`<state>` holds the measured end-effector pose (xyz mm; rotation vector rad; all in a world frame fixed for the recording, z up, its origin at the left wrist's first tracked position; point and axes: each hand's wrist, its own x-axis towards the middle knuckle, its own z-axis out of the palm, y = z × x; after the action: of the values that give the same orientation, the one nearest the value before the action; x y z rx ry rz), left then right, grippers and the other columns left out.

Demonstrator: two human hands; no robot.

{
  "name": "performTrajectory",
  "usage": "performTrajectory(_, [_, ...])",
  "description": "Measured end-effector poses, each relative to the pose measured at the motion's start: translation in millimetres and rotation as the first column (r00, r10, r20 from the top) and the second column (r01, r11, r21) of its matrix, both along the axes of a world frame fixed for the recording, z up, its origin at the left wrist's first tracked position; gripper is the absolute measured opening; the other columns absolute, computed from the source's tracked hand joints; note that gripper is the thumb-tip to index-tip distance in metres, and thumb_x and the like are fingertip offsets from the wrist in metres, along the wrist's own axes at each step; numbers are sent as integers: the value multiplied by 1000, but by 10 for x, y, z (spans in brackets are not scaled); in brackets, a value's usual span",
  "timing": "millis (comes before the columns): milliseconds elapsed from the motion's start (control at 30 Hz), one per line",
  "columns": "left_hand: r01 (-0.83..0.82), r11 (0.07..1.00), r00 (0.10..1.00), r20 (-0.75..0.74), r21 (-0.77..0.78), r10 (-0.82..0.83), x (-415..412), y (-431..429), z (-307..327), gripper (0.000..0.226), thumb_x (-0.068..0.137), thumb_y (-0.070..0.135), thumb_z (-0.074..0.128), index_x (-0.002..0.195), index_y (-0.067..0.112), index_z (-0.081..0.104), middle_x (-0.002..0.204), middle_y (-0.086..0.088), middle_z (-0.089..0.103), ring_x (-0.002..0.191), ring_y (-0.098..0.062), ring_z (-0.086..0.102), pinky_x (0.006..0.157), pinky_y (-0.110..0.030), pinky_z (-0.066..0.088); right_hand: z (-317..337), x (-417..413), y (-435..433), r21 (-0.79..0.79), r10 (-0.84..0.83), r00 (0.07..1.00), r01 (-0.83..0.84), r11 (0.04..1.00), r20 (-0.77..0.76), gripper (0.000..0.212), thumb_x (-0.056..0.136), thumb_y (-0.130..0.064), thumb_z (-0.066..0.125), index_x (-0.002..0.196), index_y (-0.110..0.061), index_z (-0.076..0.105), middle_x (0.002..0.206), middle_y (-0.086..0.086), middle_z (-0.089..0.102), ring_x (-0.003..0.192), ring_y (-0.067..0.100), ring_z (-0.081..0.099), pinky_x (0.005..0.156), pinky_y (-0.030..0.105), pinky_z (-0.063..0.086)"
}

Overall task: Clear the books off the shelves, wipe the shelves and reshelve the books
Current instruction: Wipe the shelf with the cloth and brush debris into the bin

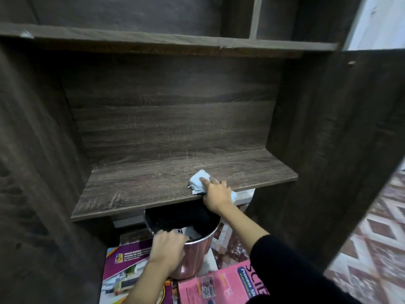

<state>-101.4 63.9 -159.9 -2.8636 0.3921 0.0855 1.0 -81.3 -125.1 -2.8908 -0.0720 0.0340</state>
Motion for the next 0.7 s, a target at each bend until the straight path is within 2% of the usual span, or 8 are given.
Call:
performTrajectory(167, [16,1000,1000,-10,-20,-16,36,-130,-5,38,88,26,51,126,25,56,120,-7,64,116,-26,57,93,-29,39,-101,-262,24,92,135,990,-138,986,33,65,89,-10,47,147,-35,31,155,2,28,129,36,32,108,41,32])
performTrajectory(333, [57,998,998,-13,-34,-57,29,-296,29,38,89,26,50,127,27,56,120,-7,64,116,-25,56,94,-30,39,-59,-518,-98,248,176,984,-174,953,14,63,80,-5,48,136,-34,50,143,3,50,126,32,47,102,39,41])
performTrajectory(500, [124,992,992,-36,-8,-124,24,-583,20,37,88,27,54,124,22,58,119,-7,65,115,-26,57,95,-30,37,-94,-695,-370,182,31,998,-41,982,56,57,83,-11,47,136,-34,50,141,-2,50,123,29,49,97,39,44])
performTrajectory(633, [177,984,983,-46,3,-177,52,-859,-4,37,88,26,54,125,20,58,118,-8,65,114,-27,58,95,-29,37,-143,-760,-645,58,-66,998,65,996,5,59,87,-17,53,142,-20,34,136,6,49,122,32,47,95,40,42])
performTrajectory(700, [193,981,980,-45,-2,-192,91,-1016,-11,36,88,24,53,124,20,59,118,-8,64,115,-27,57,96,-30,36,-191,-776,-781,-19,-113,992,112,994,-49,68,86,-22,60,143,-12,24,135,12,47,123,34,46,96,41,40])
